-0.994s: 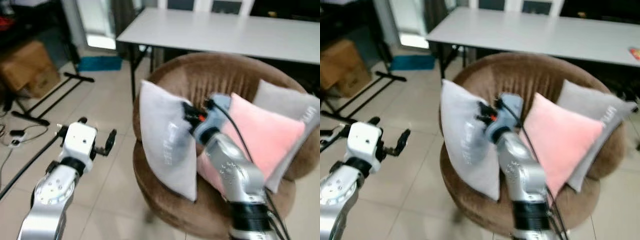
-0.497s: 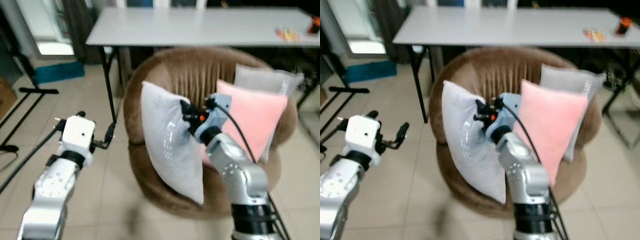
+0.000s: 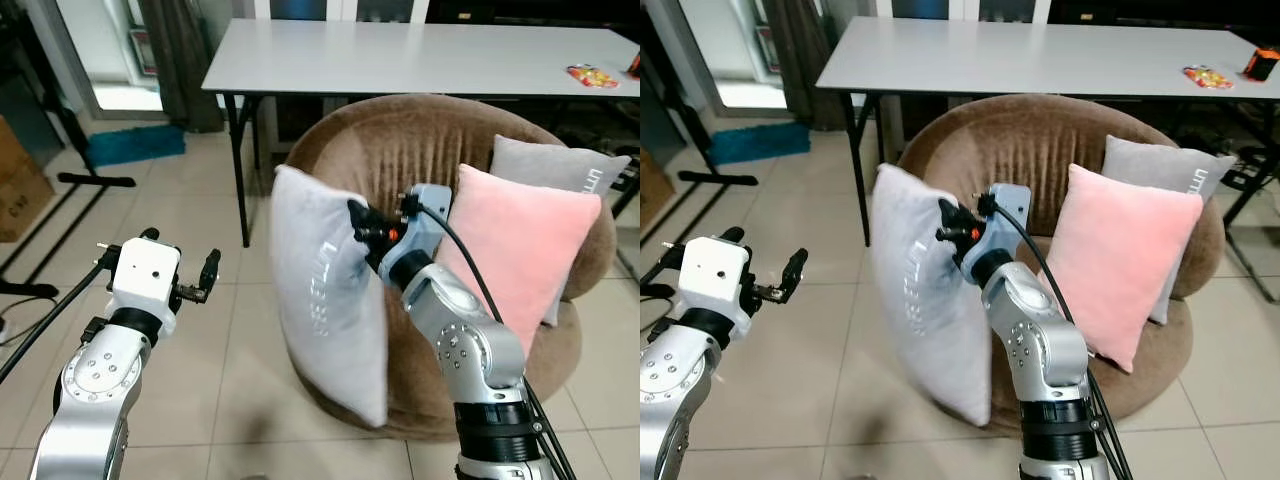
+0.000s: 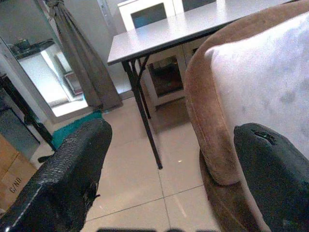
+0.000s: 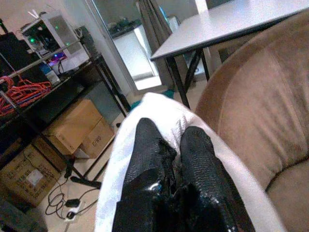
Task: Move the pillow to the sofa from floor
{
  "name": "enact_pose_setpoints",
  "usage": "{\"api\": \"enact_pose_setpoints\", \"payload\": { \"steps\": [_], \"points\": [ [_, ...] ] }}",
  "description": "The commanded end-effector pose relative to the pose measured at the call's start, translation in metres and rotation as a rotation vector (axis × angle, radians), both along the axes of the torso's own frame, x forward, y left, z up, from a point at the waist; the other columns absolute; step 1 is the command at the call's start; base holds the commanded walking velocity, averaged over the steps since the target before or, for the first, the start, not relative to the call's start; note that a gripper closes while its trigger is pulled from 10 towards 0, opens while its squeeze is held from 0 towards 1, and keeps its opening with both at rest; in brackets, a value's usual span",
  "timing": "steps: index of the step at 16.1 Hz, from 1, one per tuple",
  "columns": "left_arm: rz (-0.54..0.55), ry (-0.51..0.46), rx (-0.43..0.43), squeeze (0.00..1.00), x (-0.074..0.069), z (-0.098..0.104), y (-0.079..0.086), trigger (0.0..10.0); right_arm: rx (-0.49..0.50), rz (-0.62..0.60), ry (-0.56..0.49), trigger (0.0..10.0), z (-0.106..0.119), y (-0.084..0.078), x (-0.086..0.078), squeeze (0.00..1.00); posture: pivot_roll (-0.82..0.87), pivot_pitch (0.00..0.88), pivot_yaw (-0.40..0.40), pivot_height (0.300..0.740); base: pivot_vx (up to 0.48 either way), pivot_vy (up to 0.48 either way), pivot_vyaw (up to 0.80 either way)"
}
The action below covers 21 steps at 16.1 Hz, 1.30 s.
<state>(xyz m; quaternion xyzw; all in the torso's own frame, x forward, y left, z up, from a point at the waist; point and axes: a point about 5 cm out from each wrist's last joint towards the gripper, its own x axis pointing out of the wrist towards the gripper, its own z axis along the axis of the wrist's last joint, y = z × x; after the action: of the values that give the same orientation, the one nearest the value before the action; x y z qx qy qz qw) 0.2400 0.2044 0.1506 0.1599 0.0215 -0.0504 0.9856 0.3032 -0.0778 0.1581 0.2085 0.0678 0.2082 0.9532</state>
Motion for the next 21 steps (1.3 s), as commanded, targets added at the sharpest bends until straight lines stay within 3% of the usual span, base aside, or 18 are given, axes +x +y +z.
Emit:
{"api": "enact_pose_setpoints", "payload": {
  "steps": [1,6,12,19,21],
  "points": [
    [-0.015,-0.014,-0.003,0.0,0.002,0.005,-0.003,10.0,0.018,-0.022,-0.077,10.0,0.016,-0.003,0.004,0.0,0.03,0.0,0.012,0.74,0.311,0.0,0.0],
    [-0.039,-0.006,-0.003,0.0,0.004,0.004,-0.005,10.0,0.018,-0.05,-0.071,10.0,0.014,-0.004,0.008,0.0,0.02,0.0,0.022,0.74,0.319,0.0,0.0],
    [-0.079,0.001,0.006,0.0,0.007,0.003,-0.007,10.0,0.017,-0.055,-0.067,10.0,0.012,-0.004,0.008,0.0,0.0,0.0,0.053,0.74,0.319,0.0,-0.73],
    [-0.108,0.039,0.048,0.0,0.004,-0.003,-0.009,10.0,-0.012,0.044,-0.079,10.0,0.009,0.012,0.015,0.0,0.01,0.0,0.047,0.74,0.074,0.0,0.0],
    [-0.142,0.07,0.072,0.0,0.002,-0.007,-0.008,10.0,0.027,0.022,-0.057,10.0,0.009,0.02,0.029,0.0,0.02,0.0,0.045,0.74,0.0,0.0,0.0]
  ]
}}
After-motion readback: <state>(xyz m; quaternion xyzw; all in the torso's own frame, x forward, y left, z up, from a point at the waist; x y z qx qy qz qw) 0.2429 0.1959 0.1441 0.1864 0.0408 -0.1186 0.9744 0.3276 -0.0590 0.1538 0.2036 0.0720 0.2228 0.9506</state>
